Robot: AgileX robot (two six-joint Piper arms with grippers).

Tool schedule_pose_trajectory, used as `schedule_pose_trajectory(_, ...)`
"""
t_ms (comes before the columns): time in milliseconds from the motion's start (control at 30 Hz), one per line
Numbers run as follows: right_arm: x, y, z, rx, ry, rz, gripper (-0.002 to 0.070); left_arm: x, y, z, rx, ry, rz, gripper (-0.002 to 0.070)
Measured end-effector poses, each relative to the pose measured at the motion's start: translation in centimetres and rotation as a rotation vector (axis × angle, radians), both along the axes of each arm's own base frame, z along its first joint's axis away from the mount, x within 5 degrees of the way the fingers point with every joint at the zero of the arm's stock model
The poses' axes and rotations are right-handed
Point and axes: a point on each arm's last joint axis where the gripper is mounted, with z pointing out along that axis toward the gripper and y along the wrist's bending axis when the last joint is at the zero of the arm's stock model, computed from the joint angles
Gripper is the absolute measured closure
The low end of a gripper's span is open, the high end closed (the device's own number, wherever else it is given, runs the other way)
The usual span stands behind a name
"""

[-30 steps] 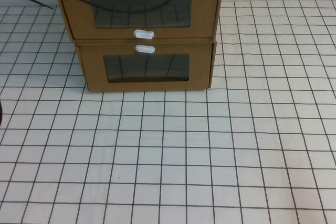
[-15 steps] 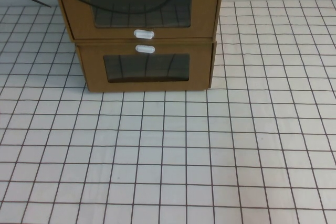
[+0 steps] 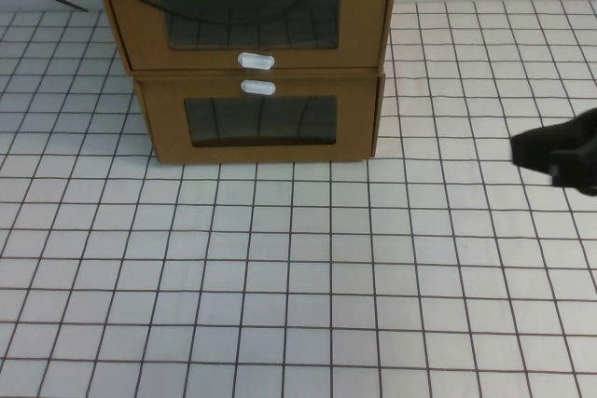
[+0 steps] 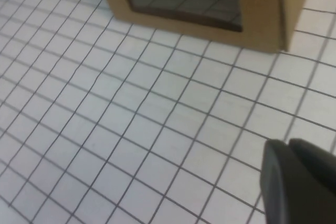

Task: Open the shoe box
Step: 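Pull the top drawer of the cardboard box fully open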

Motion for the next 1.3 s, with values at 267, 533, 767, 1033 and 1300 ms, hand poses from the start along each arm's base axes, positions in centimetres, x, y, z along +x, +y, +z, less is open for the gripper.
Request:
schedule_pose_trajectory(267,2.8,10.1,0.2,-0.271,-0.033,0.250,0.0691,0.0,0.0,0.0,-0.001,0.001,0.001,0.0677)
schedule_pose_trajectory(533,3.6,18.3,-2.7,-0.676,-0.308,0.315,0.0691,0.0,0.0,0.0,-0.001,0.001,0.001,0.0677)
schedule_pose_trajectory(767,4.9,21.6,-5.8,-0.891,-0.557,0.326,0.0671,0.0,0.0,0.0,-0.001,0.001,0.001,0.0677)
schedule_pose_trajectory(1033,6.6,23.3,-7.3,-1.018,-0.802,0.332,0.0406,0.0,0.0,0.0,-0.001,0.001,0.001,0.0677)
schedule_pose_trajectory(1300,8.1,25.0,-7.7,-1.040,-0.920,0.265,0.0316,0.0,0.0,0.0,-0.001,0.001,0.001,0.0677)
